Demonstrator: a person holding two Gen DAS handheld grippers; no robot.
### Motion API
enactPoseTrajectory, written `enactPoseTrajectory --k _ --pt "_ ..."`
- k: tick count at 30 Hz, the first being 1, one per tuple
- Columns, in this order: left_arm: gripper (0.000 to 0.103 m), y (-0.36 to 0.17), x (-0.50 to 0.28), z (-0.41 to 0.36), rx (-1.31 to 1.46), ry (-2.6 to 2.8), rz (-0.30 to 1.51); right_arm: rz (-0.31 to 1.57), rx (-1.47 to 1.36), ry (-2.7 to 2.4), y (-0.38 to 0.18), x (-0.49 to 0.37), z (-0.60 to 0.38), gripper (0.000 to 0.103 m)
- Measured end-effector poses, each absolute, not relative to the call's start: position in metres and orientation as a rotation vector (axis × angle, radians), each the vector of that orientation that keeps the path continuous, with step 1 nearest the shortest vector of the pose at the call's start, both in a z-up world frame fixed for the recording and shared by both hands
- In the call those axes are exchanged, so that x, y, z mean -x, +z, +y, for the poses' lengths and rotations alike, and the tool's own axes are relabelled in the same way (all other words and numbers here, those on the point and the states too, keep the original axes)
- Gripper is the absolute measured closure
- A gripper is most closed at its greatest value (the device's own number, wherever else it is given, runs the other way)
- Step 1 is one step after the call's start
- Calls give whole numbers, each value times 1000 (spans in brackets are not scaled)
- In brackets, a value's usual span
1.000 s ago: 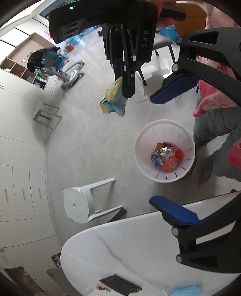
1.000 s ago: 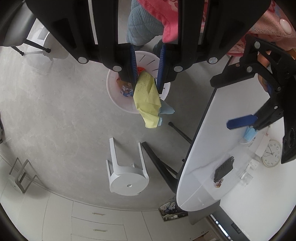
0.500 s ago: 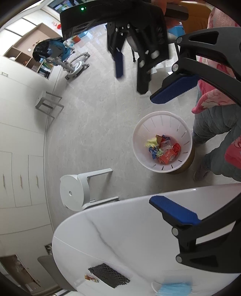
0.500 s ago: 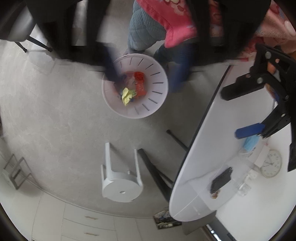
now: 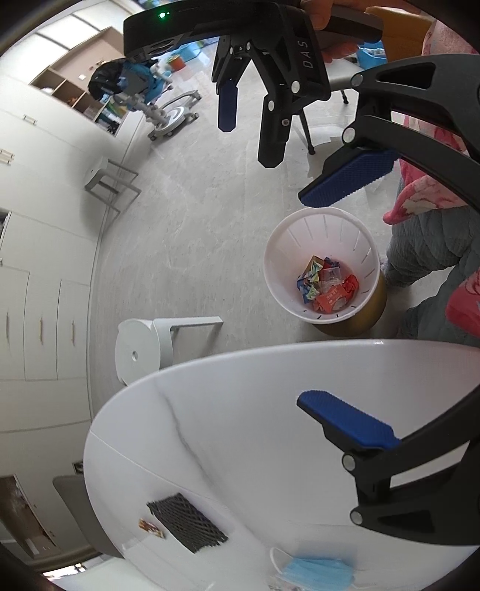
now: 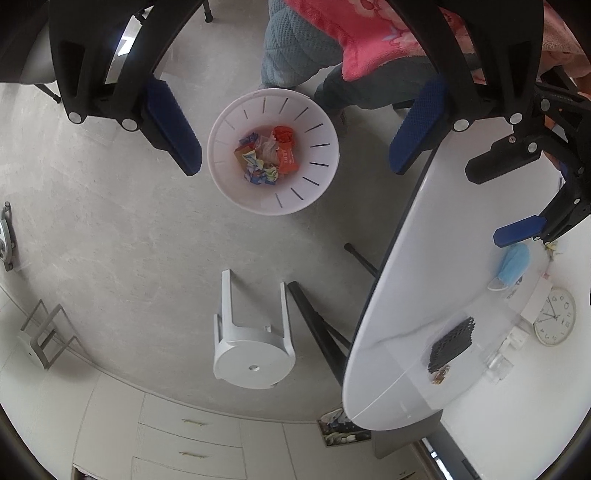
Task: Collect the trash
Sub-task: 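Move both open tools back over the table toward the blue mask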
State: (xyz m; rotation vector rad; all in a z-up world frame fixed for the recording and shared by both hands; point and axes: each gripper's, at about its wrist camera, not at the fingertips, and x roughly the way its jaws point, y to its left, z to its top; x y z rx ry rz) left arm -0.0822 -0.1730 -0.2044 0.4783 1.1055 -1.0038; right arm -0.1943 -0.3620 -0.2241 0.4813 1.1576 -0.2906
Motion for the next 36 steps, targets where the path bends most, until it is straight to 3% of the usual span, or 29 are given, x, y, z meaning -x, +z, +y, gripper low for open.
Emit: enactPoseTrajectory --k 17,36 --pt "8 -206 19 -97 -321 -738 1122 1174 -430 -190 -221 124 -322 3" --pt "8 -227 -110 67 16 -126 1137 1145 -315 40 -201 -30 -249 2"
